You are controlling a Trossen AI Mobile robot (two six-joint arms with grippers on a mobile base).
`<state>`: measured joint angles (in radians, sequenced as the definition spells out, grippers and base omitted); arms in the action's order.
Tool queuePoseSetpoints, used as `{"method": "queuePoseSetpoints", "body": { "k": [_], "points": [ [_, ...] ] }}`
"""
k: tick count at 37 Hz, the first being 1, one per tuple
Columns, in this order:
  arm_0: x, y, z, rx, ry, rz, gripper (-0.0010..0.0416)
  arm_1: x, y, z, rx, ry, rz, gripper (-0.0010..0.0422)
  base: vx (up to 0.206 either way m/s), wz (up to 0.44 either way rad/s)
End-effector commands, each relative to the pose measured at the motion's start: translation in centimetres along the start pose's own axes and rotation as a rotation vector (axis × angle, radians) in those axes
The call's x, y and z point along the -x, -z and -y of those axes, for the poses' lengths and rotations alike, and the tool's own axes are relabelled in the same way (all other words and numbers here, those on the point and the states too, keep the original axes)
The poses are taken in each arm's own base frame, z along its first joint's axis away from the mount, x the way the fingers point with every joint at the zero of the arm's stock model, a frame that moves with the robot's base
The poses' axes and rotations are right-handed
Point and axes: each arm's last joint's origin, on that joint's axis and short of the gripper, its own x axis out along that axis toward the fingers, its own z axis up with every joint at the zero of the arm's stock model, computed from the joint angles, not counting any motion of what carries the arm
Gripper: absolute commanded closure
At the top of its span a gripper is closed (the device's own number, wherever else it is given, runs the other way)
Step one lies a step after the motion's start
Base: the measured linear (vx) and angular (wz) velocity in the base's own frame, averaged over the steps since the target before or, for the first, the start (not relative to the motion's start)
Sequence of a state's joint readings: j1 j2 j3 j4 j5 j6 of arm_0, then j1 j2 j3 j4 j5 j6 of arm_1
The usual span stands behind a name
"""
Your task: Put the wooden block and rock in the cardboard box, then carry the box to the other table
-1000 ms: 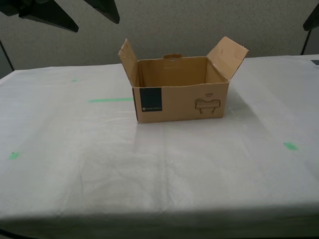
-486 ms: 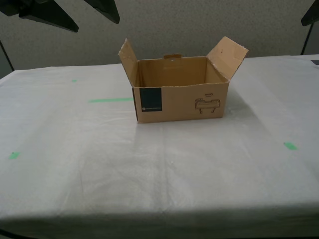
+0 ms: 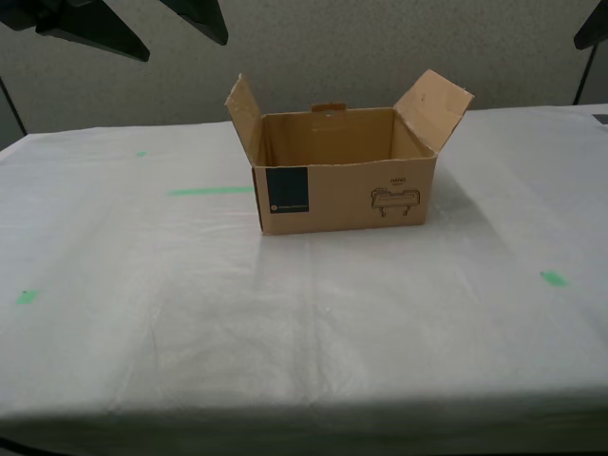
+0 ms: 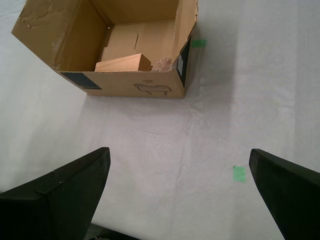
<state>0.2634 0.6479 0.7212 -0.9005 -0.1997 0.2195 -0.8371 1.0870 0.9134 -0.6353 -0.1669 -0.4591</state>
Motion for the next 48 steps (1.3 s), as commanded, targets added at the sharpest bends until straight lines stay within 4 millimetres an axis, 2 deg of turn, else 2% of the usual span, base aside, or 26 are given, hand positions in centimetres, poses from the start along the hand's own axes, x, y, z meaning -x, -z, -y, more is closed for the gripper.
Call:
{"method": "queuePoseSetpoints", "body": {
  "k": [1,48],
  "points": [
    [0.00,-0.03,0.00,0.000,0.003,0.003,0.0018,0.03,-0.03,0.03,0.003,0.001,0.002,0.0014,0.000,0.000],
    [0.00,-0.04,0.00,0.000,0.003,0.003,0.0018,0.03,-0.03,0.03,0.003,0.001,0.002,0.0014,0.000,0.000]
  ]
}}
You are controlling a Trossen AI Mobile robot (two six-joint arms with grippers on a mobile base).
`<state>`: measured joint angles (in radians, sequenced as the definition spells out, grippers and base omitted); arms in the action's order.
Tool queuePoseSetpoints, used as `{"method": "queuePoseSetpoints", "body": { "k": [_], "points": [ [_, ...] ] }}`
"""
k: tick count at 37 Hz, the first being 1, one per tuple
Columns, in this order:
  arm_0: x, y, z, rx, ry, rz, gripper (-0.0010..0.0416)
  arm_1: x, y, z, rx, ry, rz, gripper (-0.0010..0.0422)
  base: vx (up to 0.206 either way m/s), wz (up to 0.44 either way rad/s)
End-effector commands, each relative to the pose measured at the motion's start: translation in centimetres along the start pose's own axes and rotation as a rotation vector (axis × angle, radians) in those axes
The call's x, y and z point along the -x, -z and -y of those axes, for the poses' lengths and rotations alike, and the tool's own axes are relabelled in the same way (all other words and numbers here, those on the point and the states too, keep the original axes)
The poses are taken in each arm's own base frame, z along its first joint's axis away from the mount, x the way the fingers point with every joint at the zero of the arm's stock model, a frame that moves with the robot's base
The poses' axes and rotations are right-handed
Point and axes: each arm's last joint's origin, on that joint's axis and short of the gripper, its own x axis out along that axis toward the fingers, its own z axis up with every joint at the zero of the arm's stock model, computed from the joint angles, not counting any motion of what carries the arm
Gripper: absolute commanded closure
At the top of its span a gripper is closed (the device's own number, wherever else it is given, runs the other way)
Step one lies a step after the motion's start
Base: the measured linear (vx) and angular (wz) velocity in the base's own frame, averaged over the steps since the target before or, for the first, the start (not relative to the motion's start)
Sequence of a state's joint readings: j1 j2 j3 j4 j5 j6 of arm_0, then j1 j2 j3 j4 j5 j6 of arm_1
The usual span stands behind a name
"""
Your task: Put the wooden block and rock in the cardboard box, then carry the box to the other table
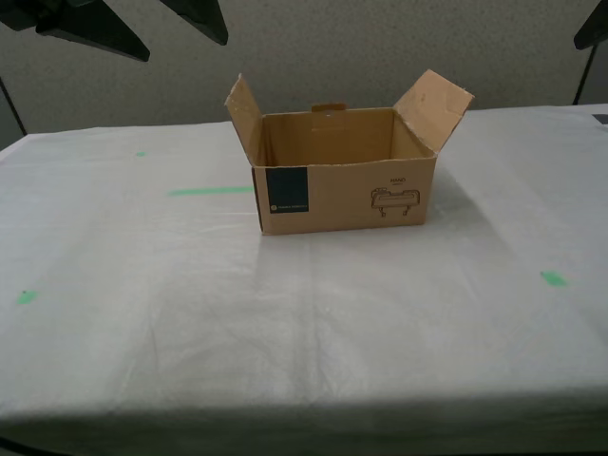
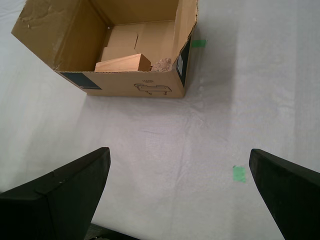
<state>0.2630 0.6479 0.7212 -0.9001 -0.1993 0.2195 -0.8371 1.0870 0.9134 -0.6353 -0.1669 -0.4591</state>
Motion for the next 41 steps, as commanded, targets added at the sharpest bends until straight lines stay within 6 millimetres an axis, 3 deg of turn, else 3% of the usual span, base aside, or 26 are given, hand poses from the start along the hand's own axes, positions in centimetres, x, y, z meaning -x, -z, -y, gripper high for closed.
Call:
{"method": "queuePoseSetpoints", "body": {
  "k": [1,41],
  "points": [
    [0.00,-0.03,0.00,0.000,0.002,0.003,0.0018,0.02,-0.03,0.03,0.003,0.001,0.002,0.0014,0.000,0.000],
    [0.00,-0.03,0.00,0.000,0.003,0.003,0.0018,0.03,-0.03,0.03,0.003,0.001,0.002,0.0014,0.000,0.000]
  ]
}}
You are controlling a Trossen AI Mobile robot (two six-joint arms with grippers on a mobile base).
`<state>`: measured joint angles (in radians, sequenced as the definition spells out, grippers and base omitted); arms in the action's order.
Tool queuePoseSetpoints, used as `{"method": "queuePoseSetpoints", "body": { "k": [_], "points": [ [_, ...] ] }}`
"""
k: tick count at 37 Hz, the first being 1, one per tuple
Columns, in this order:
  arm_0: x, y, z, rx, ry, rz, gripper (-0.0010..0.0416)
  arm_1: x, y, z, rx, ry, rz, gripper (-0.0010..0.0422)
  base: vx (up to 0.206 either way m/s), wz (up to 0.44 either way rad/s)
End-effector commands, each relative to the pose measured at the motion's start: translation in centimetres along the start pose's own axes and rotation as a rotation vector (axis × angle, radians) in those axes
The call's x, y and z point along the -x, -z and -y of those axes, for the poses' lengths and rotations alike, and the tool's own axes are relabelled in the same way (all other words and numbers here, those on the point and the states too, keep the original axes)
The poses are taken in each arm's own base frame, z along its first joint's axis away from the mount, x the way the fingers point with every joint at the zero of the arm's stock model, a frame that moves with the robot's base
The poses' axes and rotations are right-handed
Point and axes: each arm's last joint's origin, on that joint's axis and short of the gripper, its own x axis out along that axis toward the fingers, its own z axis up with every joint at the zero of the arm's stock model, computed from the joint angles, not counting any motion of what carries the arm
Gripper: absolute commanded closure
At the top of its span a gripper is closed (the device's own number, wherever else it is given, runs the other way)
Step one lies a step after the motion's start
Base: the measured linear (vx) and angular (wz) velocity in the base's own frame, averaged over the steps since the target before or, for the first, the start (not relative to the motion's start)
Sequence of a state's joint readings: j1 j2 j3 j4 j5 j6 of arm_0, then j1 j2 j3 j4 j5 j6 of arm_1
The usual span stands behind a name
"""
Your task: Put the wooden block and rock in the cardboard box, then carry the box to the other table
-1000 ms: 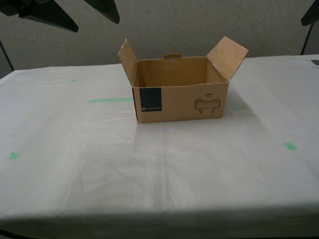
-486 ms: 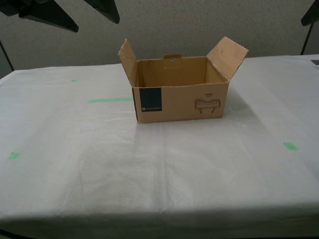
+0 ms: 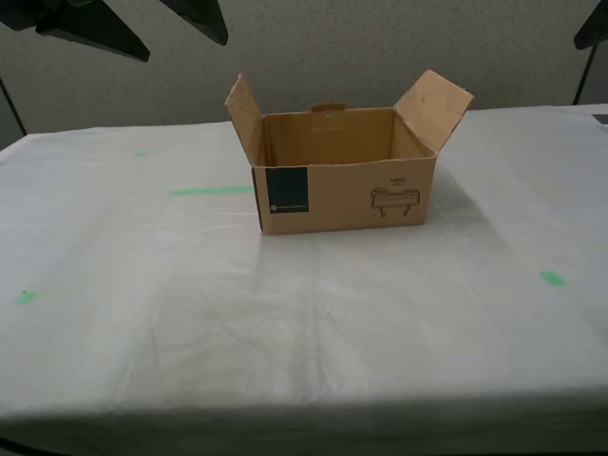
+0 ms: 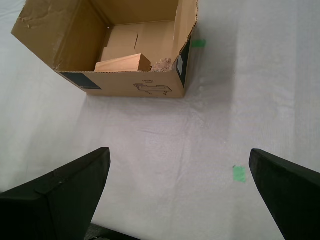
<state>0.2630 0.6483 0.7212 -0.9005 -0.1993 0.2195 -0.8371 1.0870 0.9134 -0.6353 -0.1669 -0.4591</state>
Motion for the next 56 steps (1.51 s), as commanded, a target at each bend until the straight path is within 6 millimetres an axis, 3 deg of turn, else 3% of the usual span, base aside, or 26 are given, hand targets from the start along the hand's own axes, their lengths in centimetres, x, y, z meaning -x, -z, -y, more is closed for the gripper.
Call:
{"method": "queuePoseSetpoints", "body": {
  "k": [1,56],
  "points": [
    [0.01,-0.03,0.00,0.000,0.002,0.004,0.0018,0.03,-0.03,0.02,0.003,0.001,0.002,0.0014,0.000,0.000],
    [0.01,-0.03,0.00,0.000,0.003,0.003,0.0018,0.03,-0.03,0.03,0.003,0.001,0.002,0.0014,0.000,0.000]
  ]
}}
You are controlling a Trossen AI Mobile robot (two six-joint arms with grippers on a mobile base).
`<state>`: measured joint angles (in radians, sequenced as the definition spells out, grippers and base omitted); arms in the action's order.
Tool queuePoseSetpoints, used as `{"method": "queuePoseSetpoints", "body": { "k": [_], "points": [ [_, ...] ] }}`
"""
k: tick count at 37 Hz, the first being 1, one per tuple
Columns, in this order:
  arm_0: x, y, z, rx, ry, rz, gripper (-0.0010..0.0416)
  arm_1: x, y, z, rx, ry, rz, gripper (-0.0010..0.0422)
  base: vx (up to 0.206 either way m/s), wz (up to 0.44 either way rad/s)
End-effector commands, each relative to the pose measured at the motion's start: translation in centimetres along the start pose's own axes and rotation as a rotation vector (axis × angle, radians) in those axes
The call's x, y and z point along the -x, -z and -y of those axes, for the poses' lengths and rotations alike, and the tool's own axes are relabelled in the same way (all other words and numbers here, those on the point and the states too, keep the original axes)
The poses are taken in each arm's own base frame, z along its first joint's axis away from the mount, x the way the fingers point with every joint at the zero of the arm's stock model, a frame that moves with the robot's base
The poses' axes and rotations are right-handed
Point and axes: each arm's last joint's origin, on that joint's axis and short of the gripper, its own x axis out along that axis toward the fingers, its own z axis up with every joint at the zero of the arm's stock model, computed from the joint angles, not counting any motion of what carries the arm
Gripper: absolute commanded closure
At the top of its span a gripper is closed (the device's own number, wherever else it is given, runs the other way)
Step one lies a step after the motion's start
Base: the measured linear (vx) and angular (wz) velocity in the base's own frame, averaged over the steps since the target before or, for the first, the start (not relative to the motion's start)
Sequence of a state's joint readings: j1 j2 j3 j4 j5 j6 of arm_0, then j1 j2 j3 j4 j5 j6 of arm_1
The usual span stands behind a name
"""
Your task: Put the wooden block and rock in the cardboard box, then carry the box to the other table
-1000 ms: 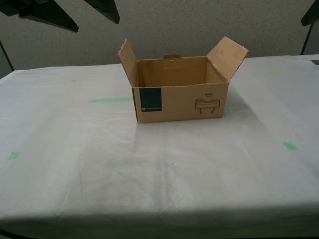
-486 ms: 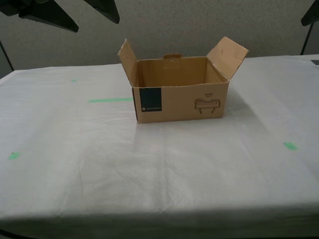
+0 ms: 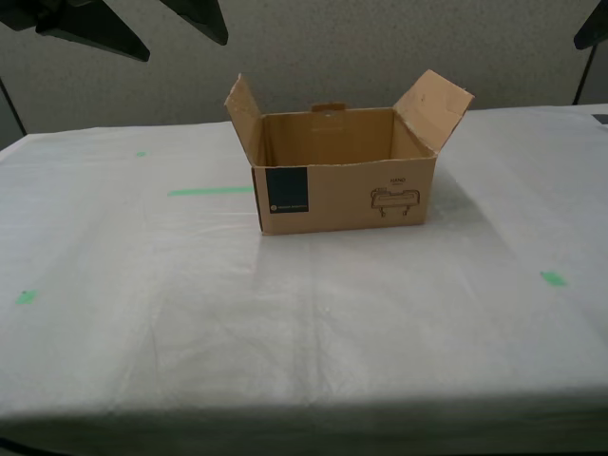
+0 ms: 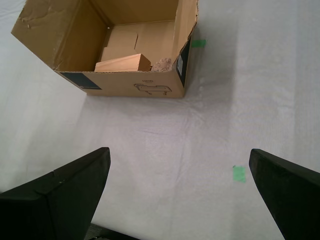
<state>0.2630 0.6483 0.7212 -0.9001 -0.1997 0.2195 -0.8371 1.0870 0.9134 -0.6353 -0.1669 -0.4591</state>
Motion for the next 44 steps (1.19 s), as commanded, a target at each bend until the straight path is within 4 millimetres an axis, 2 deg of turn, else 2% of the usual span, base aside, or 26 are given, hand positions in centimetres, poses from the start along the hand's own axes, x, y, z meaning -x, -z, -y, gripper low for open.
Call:
{"method": "queuePoseSetpoints", "body": {
  "k": [1,44],
  "points": [
    [0.01,-0.03,0.00,0.000,0.003,0.003,0.0018,0.03,-0.03,0.03,0.003,0.001,0.002,0.0014,0.000,0.000],
    [0.01,-0.03,0.00,0.000,0.003,0.003,0.0018,0.03,-0.03,0.03,0.003,0.001,0.002,0.0014,0.000,0.000]
  ]
}}
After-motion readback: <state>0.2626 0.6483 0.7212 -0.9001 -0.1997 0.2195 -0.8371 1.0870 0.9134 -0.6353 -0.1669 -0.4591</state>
